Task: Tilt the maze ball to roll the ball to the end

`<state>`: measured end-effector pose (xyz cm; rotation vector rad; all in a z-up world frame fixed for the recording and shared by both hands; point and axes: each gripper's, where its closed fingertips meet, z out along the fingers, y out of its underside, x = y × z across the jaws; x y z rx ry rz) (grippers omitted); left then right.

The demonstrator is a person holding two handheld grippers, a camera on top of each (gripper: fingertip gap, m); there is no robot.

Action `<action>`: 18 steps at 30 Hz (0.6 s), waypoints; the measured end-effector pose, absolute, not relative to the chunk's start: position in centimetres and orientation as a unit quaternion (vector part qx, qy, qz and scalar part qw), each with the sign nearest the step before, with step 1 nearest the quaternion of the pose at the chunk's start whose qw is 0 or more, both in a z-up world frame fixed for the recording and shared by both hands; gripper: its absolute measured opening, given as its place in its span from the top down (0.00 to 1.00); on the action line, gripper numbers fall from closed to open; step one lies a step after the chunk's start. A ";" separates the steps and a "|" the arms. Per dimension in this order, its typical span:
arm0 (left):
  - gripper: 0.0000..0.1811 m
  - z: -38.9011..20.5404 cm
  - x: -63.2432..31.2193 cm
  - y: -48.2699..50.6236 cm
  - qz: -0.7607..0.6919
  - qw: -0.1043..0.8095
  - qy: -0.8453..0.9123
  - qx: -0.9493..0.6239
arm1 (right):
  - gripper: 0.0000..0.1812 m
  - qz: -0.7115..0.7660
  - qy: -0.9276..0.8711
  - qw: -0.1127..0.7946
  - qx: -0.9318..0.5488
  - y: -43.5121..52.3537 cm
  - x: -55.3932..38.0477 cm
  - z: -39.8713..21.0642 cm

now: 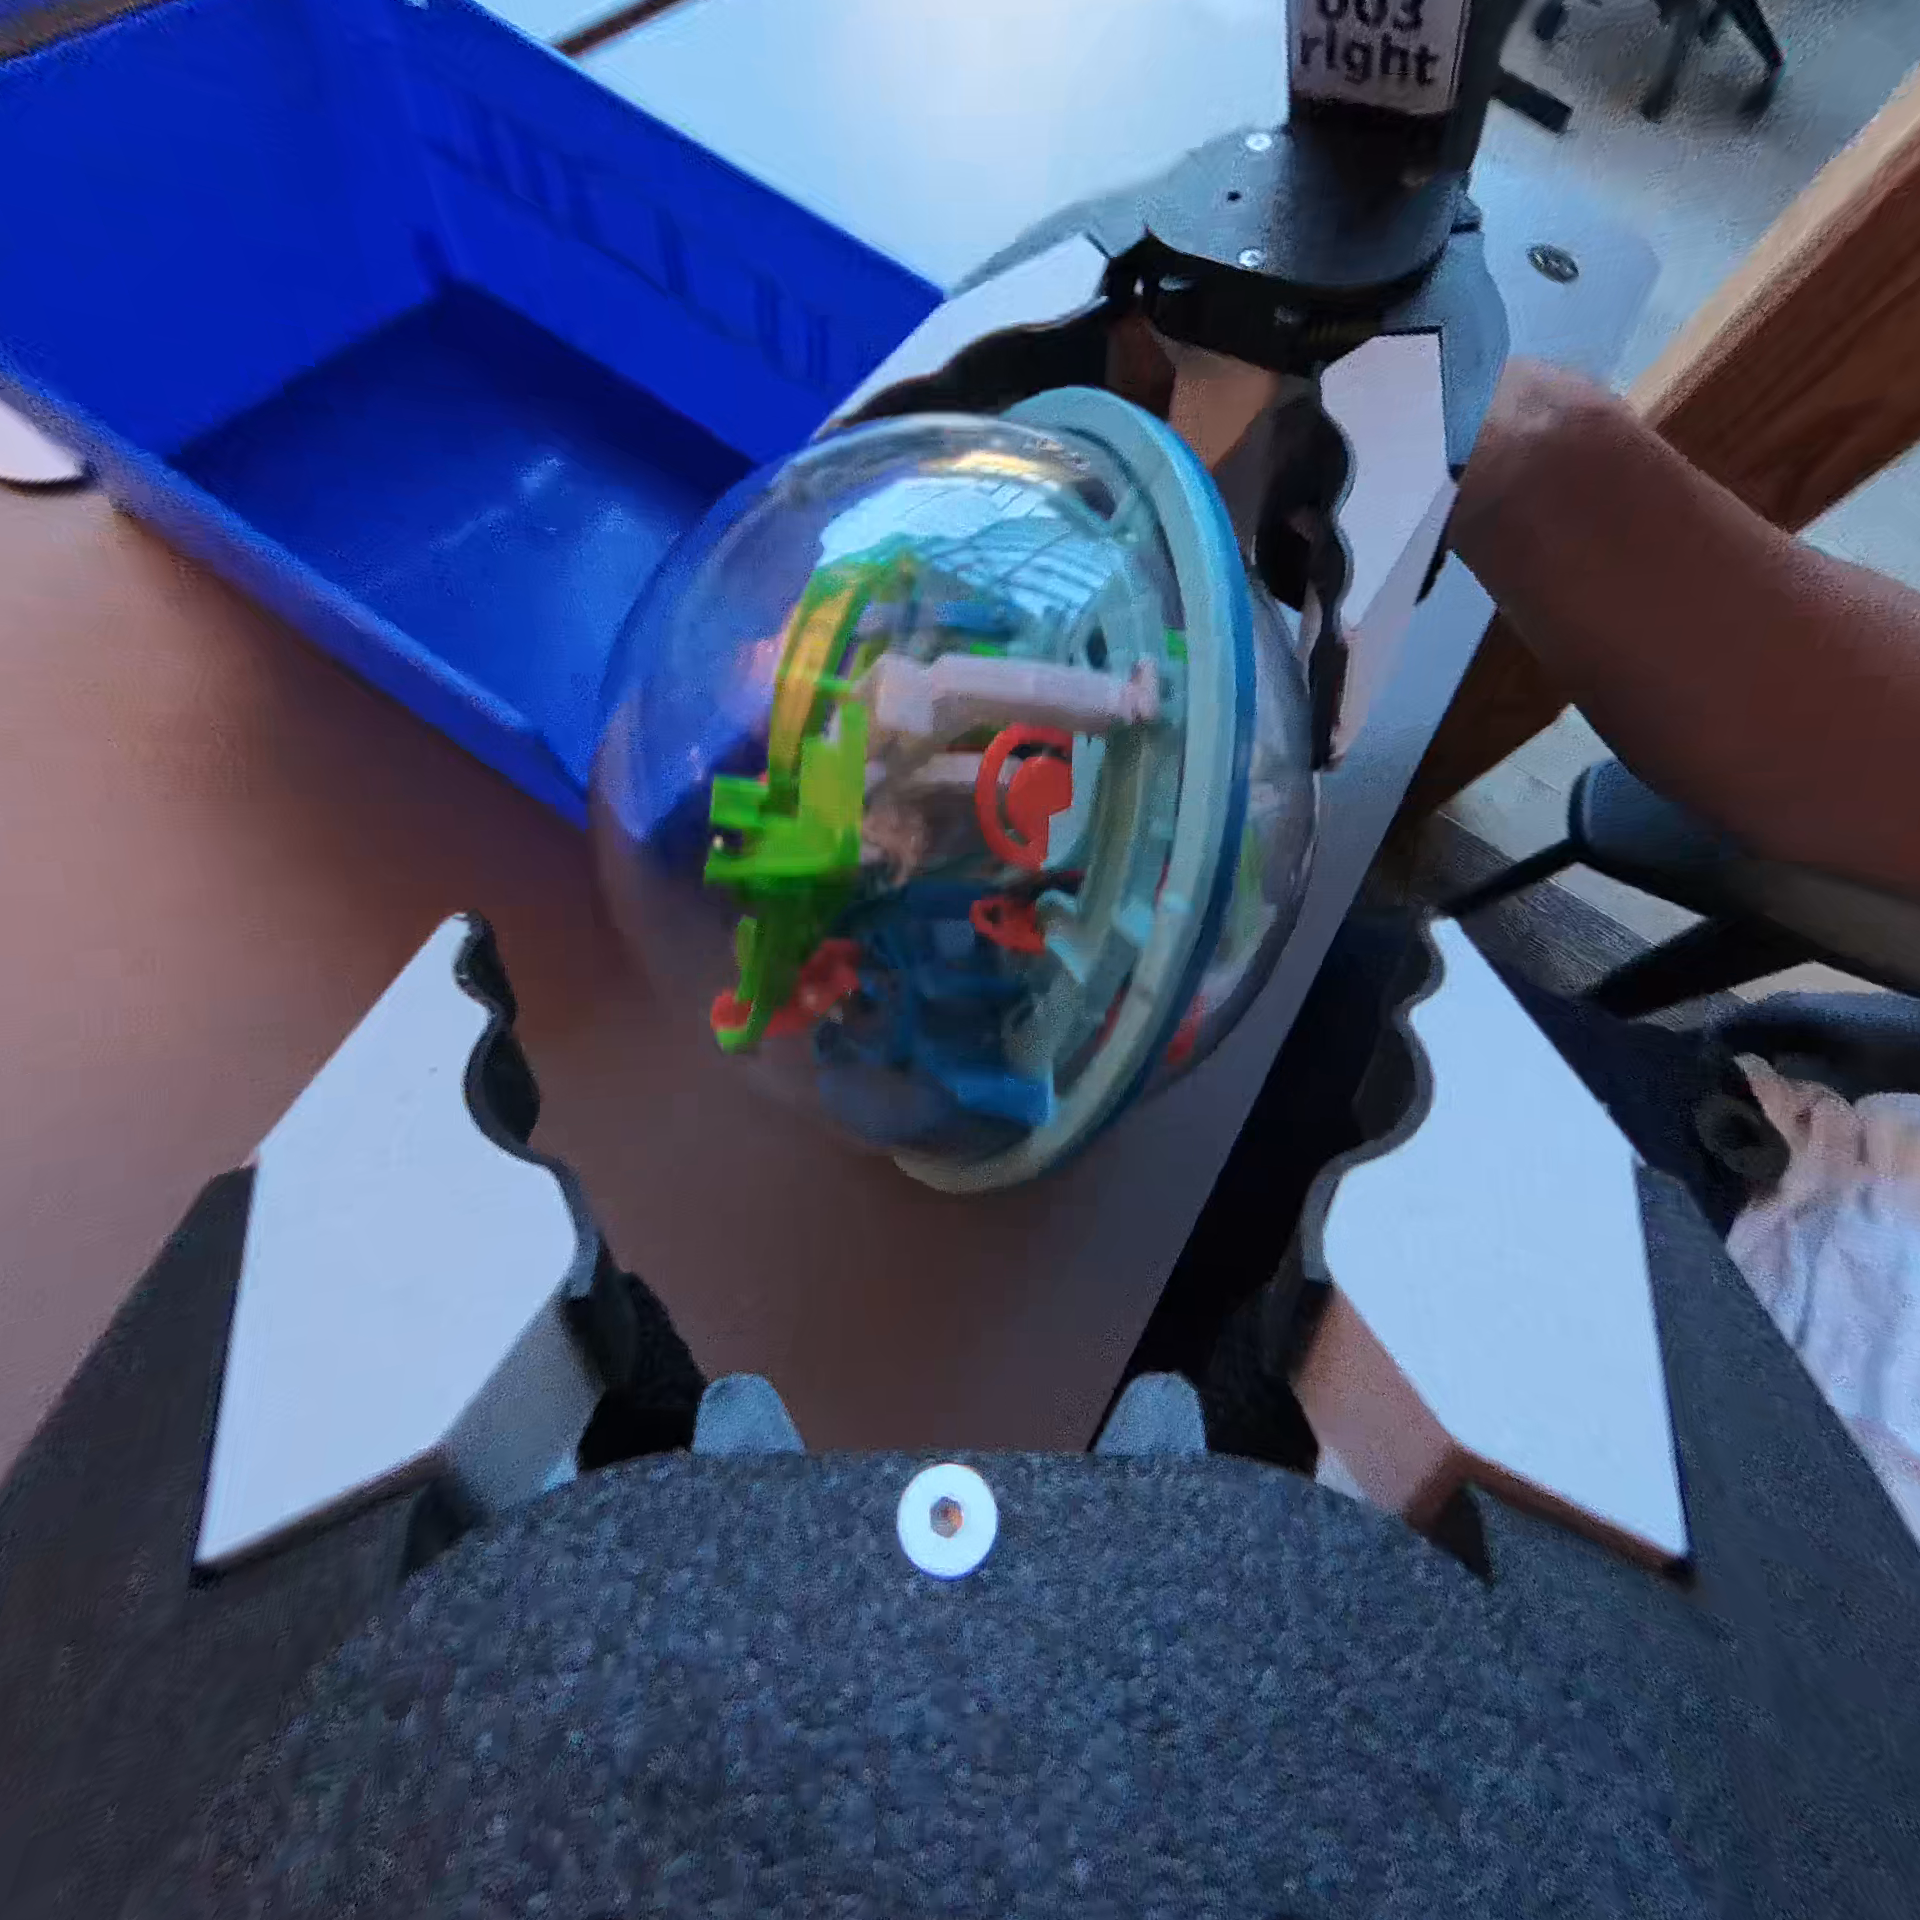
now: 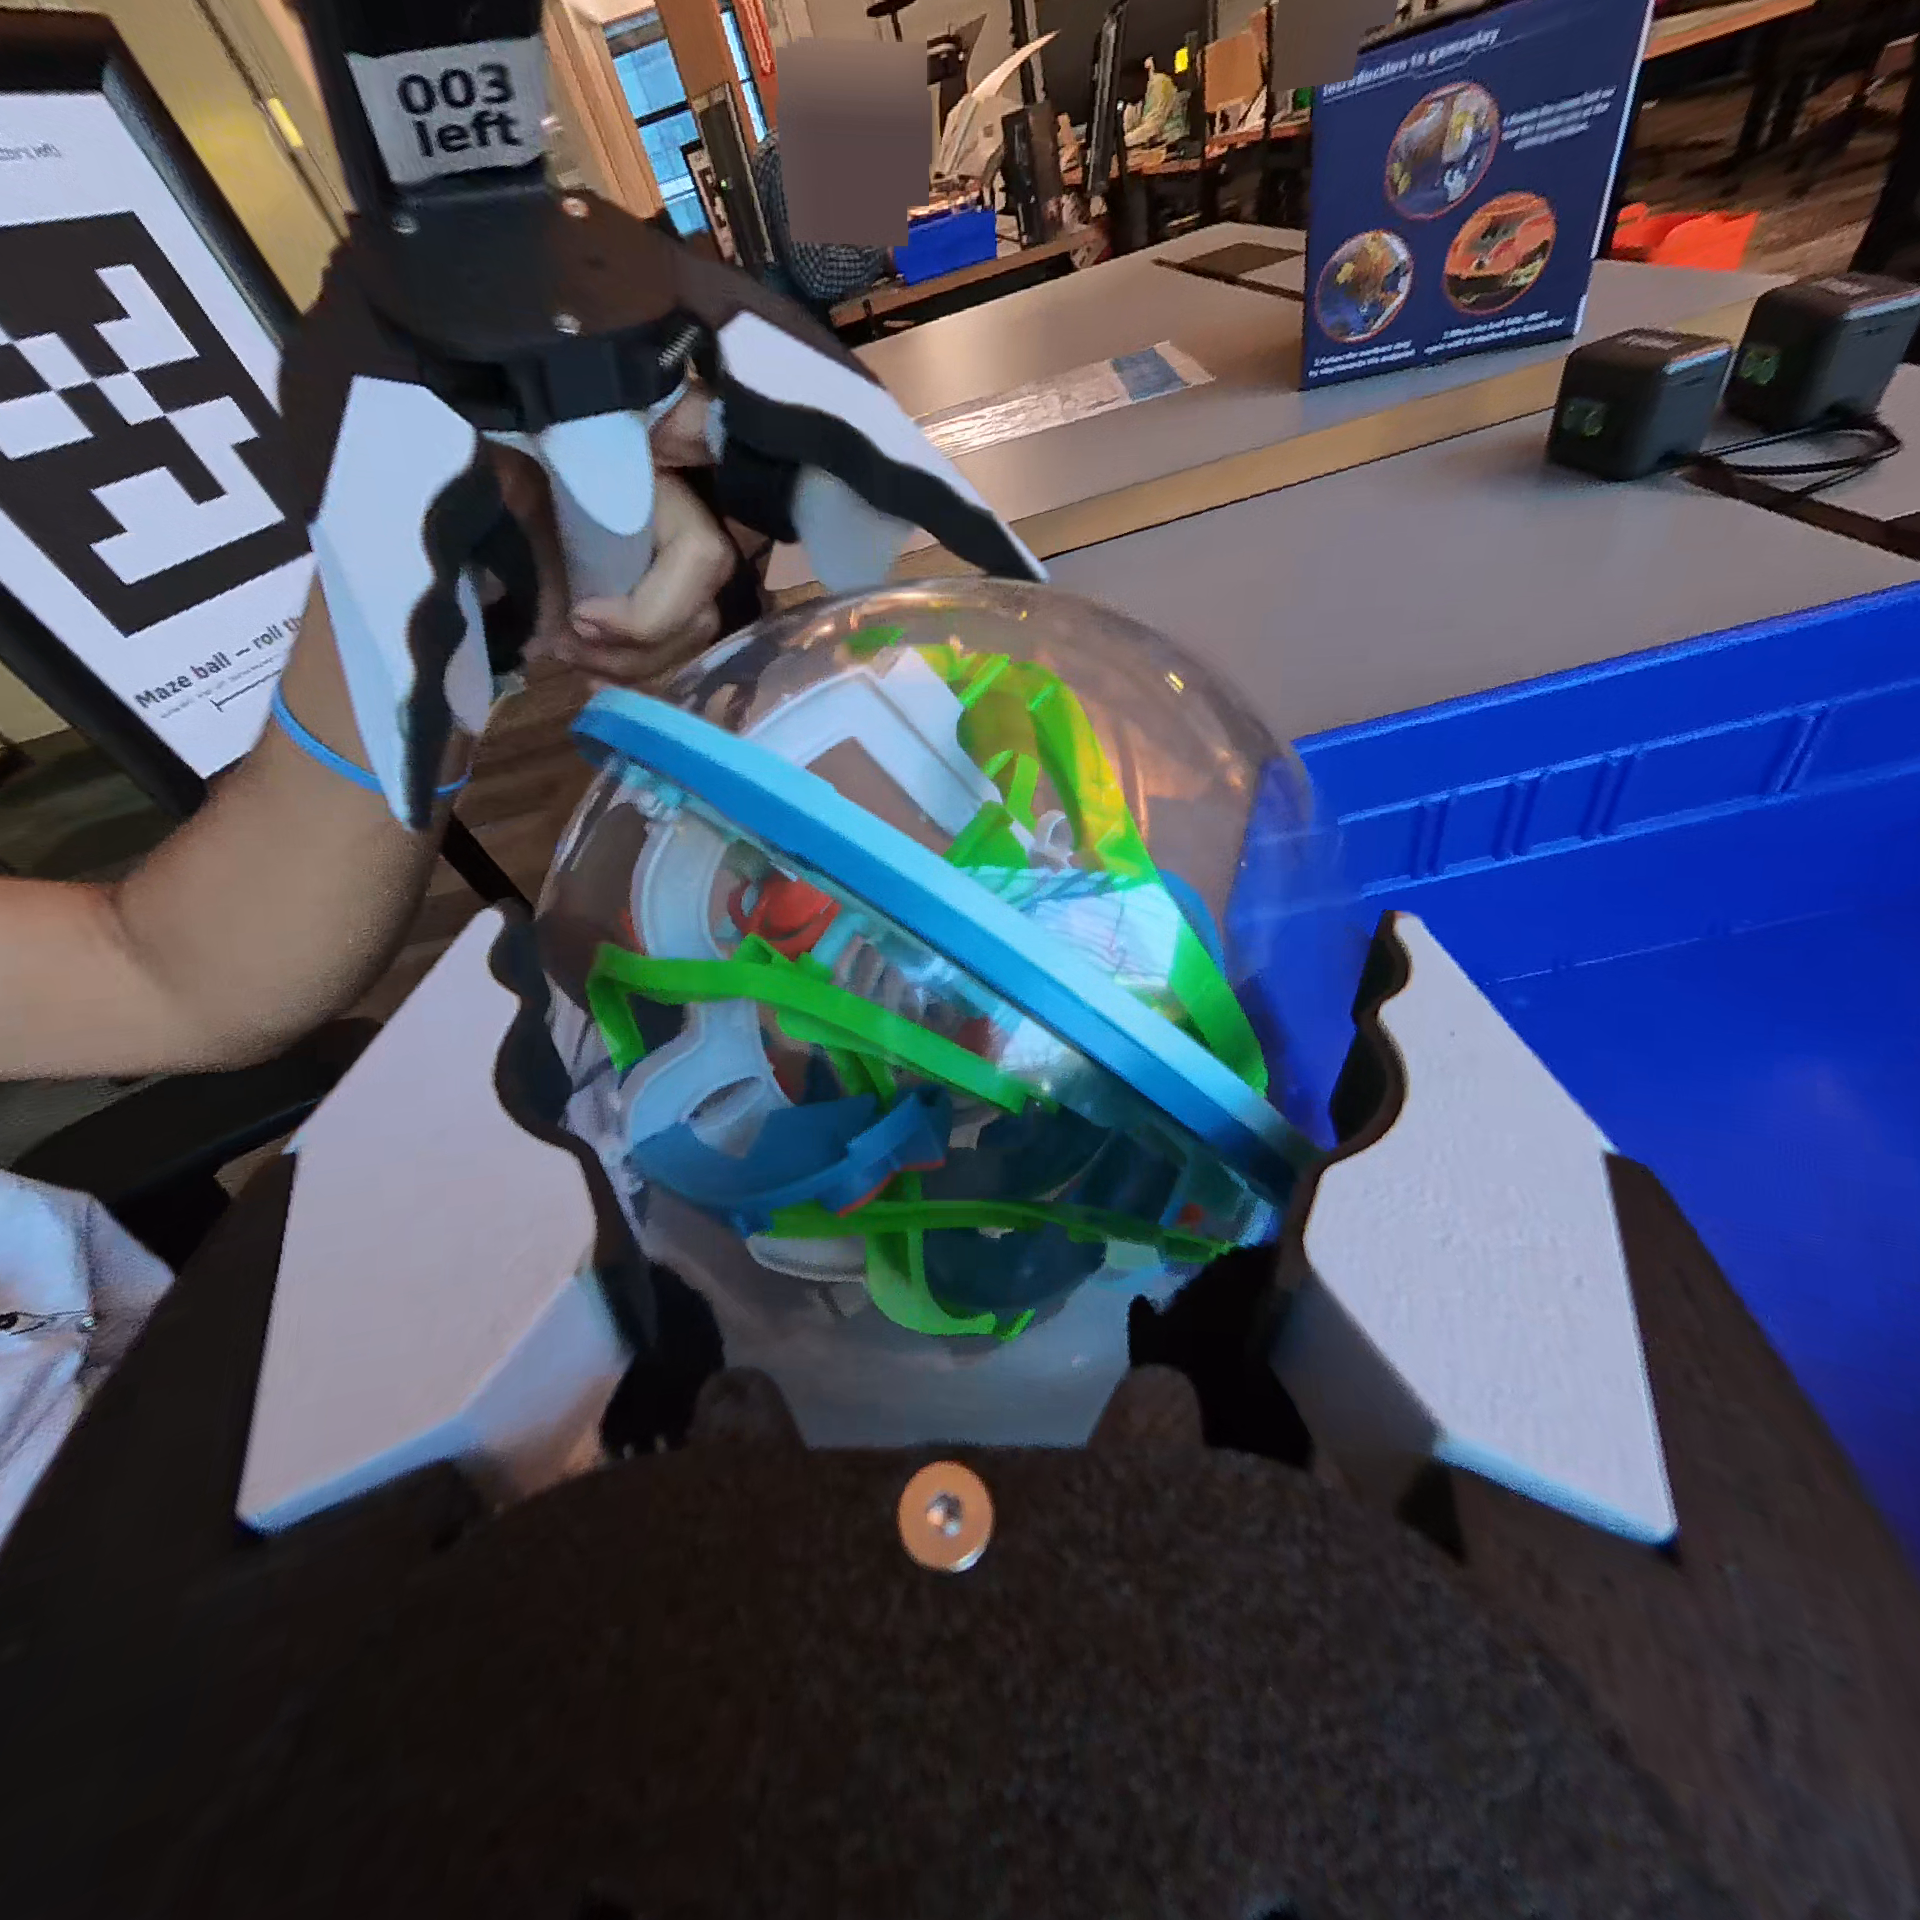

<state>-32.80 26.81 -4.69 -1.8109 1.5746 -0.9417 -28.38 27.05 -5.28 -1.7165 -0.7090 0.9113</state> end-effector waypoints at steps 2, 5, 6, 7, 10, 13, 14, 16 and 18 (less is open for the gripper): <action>0.18 -5.6 -31.4 26.5 -0.363 0.239 0.599 -0.672 | 0.19 0.392 -0.295 0.509 -0.707 26.9 -28.6 -4.7; 0.14 -7.0 -30.9 25.5 -0.383 0.193 0.602 -0.673 | 0.20 0.401 -0.290 0.532 -0.687 25.9 -28.5 -3.7; 0.15 -7.1 -31.0 25.4 -0.394 0.191 0.595 -0.674 | 0.20 0.395 -0.288 0.541 -0.685 25.5 -28.1 -3.5; 0.15 -7.1 -31.1 25.4 -0.405 0.193 0.584 -0.676 | 0.19 0.388 -0.285 0.552 -0.681 25.0 -27.6 -3.4; 0.15 -7.0 -31.7 26.2 -0.440 0.204 0.534 -0.692 | 0.18 0.361 -0.271 0.576 -0.681 23.4 -25.7 -4.2; 0.15 -7.0 -32.7 27.2 -0.479 0.199 0.478 -0.709 | 0.17 0.336 -0.274 0.553 -0.712 22.2 -24.9 -7.4; 0.15 -7.0 -33.0 27.6 -0.495 0.195 0.457 -0.713 | 0.16 0.322 -0.278 0.547 -0.721 22.0 -24.8 -8.4; 0.15 -7.2 -33.6 28.0 -0.530 0.179 0.417 -0.716 | 0.16 0.297 -0.289 0.556 -0.721 22.1 -25.4 -9.2; 0.15 -7.5 -33.9 28.2 -0.567 0.161 0.379 -0.713 | 0.16 0.278 -0.299 0.553 -0.726 22.7 -26.4 -10.1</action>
